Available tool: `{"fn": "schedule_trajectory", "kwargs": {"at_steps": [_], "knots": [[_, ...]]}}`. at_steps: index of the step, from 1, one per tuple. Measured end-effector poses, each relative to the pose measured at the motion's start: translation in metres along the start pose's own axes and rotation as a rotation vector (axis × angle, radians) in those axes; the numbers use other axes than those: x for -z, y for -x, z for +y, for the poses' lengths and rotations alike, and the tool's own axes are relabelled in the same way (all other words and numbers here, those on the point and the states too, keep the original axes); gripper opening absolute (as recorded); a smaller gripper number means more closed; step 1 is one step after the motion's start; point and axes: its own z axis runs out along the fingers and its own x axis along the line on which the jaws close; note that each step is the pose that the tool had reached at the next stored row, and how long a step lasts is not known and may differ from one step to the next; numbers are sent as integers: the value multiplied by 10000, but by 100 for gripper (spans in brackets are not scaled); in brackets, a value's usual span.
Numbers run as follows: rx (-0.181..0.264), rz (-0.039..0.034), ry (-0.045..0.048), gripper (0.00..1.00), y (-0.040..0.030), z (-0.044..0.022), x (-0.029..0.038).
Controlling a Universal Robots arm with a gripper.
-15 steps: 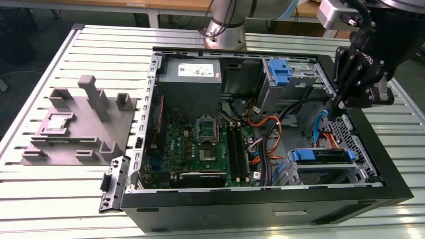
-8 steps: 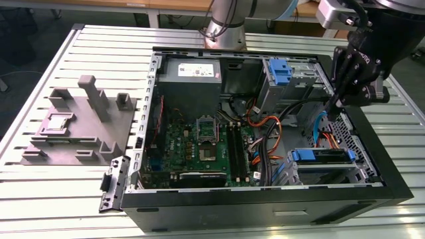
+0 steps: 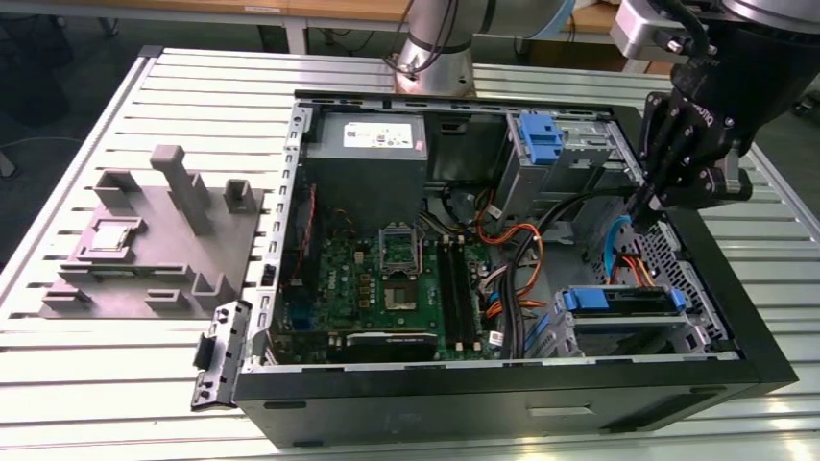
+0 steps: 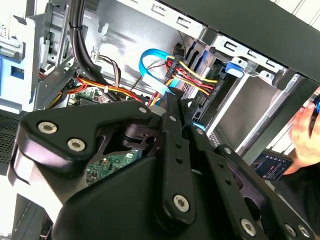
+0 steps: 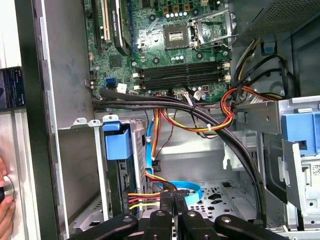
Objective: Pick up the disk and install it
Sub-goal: 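Insert the second disk wire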
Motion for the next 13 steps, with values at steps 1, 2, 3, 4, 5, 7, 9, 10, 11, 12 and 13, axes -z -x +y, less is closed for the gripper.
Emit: {"fn": "schedule_trajectory", "kwargs": {"at_steps": [1,2,3,4,5,7,9,10,11,12,13], "knots": [[1,0,6,17,2,0,7],[3,1,19,17,2,-1,20],[4,1,30,17,2,-1,30],[3,1,37,17,4,0,34],[4,0,44,17,6,0,37],[4,2,51,17,10,0,39],[3,44,47,18,18,0,39],[3,94,42,24,25,-1,35],[4,154,35,24,33,-1,27],[4,199,30,24,43,-1,16],[5,226,26,31,50,-3,1]]}}
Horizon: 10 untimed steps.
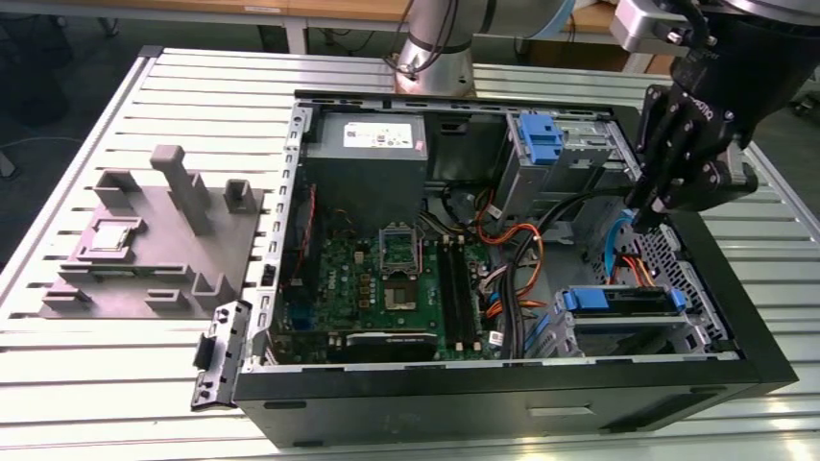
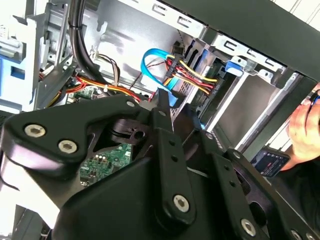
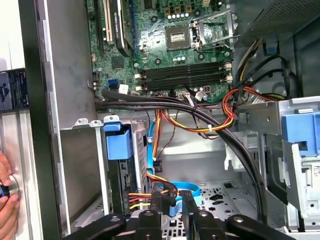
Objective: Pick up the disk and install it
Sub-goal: 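Insert the second disk wire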
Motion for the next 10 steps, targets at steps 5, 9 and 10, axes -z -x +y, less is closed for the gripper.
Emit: {"fn": "schedule_trajectory", "kwargs": {"at_steps": [5,9,10], "knots": [[0,128,-15,31,26,-3,-80],[3,353,-41,23,30,-3,-115],[3,413,-48,23,31,-3,-122]]}}
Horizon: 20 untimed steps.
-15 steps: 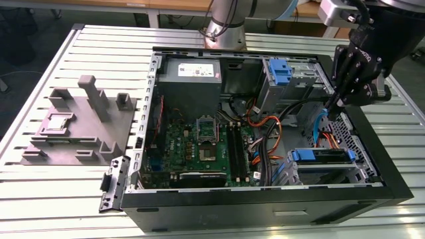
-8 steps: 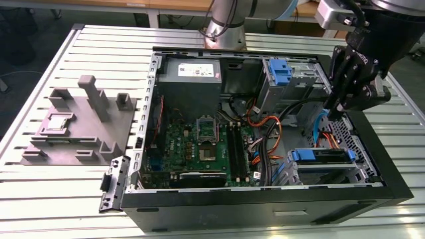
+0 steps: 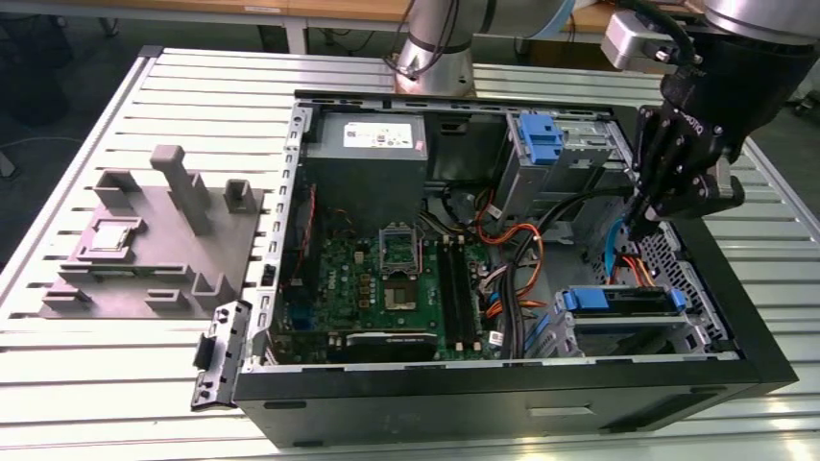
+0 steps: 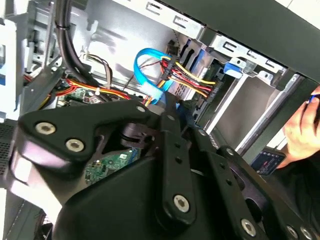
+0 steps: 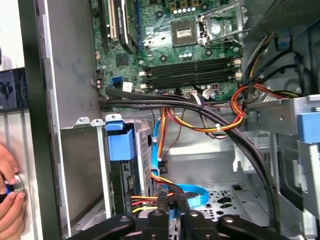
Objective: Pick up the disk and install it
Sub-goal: 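Insert the second disk wire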
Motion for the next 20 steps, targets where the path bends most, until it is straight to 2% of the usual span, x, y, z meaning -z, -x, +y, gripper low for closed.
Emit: {"fn": "schedule_trajectory", "kwargs": {"at_steps": [1,4,7,14,20], "knots": [[1,61,-8,17,1,0,-8],[1,214,-31,17,5,1,-33],[-1,219,-38,17,2,2,-37],[11,195,-48,17,-56,11,-53],[15,191,-49,16,-61,11,-54]]}}
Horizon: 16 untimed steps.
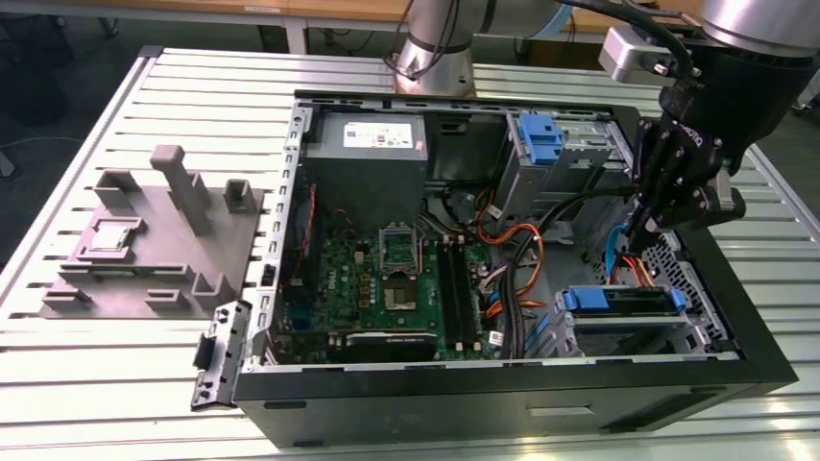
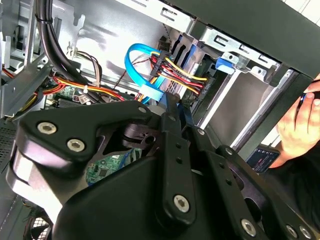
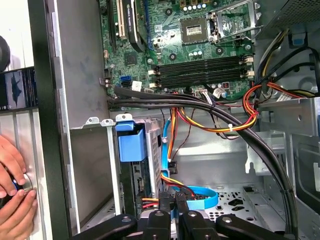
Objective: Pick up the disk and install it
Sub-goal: 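Insert the second disk wire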
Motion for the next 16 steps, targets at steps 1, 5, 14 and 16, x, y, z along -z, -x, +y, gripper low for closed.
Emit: {"fn": "schedule_trajectory", "kwargs": {"at_steps": [1,5,14,16], "knots": [[0,0,0,16,0,0,0],[1,0,0,16,0,0,0],[-3,-217,8,16,-49,2,-17],[-4,-358,11,16,-74,2,-28]]}}
